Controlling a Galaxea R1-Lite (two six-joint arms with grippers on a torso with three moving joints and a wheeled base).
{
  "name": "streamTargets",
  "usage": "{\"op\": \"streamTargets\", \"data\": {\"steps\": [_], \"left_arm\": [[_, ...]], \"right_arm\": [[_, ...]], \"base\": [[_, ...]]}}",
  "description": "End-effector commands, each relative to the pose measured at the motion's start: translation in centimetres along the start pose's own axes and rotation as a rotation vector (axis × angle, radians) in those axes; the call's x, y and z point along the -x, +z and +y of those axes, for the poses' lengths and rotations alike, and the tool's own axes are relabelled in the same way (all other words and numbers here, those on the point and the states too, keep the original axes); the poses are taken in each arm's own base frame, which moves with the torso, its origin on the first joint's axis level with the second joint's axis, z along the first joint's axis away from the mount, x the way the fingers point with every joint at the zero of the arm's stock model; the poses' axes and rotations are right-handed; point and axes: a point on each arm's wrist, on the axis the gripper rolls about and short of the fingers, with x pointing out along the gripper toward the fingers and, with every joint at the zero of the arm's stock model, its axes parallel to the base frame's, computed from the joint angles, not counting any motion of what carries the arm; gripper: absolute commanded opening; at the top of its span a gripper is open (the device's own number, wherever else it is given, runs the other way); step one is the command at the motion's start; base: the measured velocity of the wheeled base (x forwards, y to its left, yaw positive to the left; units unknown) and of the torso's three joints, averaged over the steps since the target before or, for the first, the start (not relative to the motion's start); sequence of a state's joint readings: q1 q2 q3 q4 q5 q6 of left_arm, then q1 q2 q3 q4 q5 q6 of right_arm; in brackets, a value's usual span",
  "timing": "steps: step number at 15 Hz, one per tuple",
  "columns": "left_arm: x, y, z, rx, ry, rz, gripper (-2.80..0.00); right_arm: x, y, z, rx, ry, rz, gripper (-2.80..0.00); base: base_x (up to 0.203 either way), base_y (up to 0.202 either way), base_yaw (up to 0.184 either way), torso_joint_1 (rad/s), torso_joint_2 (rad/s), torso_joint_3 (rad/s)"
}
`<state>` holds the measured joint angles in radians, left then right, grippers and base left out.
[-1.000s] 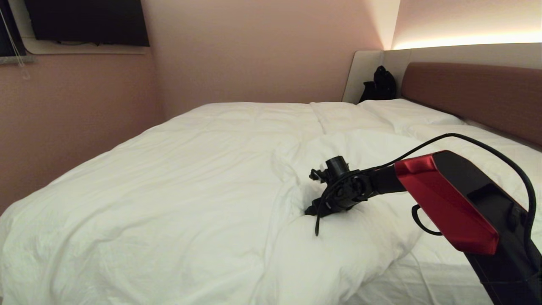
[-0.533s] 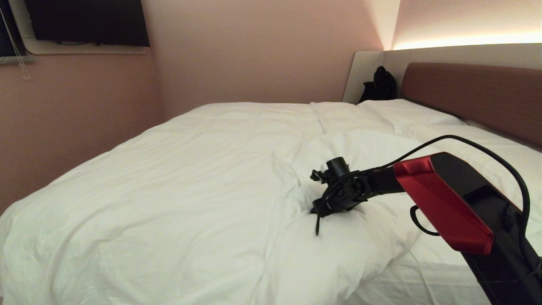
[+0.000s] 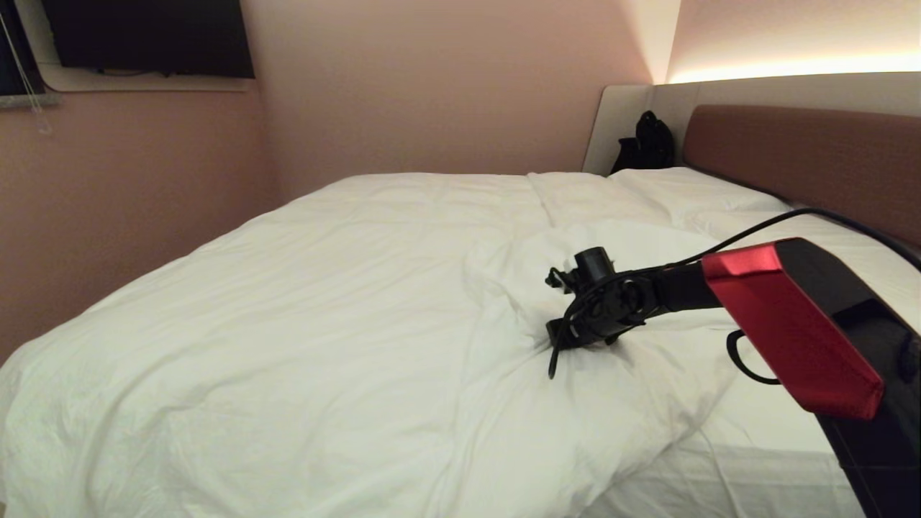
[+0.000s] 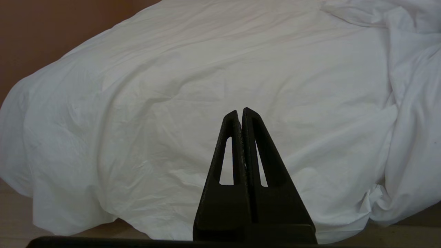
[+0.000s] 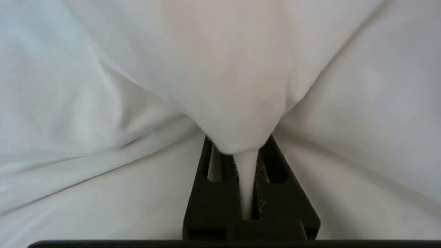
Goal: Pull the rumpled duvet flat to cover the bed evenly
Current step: Flatten the corners of the folded blanket
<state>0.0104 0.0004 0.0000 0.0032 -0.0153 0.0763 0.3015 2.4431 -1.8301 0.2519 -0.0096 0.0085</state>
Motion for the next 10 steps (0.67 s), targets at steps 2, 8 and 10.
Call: {"op": "streamTargets", "data": {"steps": [2, 8, 10], "left_arm": [[0.0, 0.0, 0.0, 0.0, 0.0, -0.001, -2.8], [0.0, 0.0, 0.0, 0.0, 0.0, -0.001, -2.8], [0.0, 0.0, 0.0, 0.0, 0.001, 0.0, -2.8]], "right_arm": [[6.1, 2.5, -0.6, -0.021, -0.002, -0.118, -2.8], [14.9, 1.0, -0.8, -0.023, -0.019, -0.16, -2.8], [18.6, -1.8, -0.9, -0.024, -0.041, -0.137, -2.8]], "base": [[0.0, 0.0, 0.0, 0.0, 0.0, 0.0], [0.0, 0.0, 0.0, 0.0, 0.0, 0.0], [0.0, 0.0, 0.0, 0.0, 0.0, 0.0]]}}
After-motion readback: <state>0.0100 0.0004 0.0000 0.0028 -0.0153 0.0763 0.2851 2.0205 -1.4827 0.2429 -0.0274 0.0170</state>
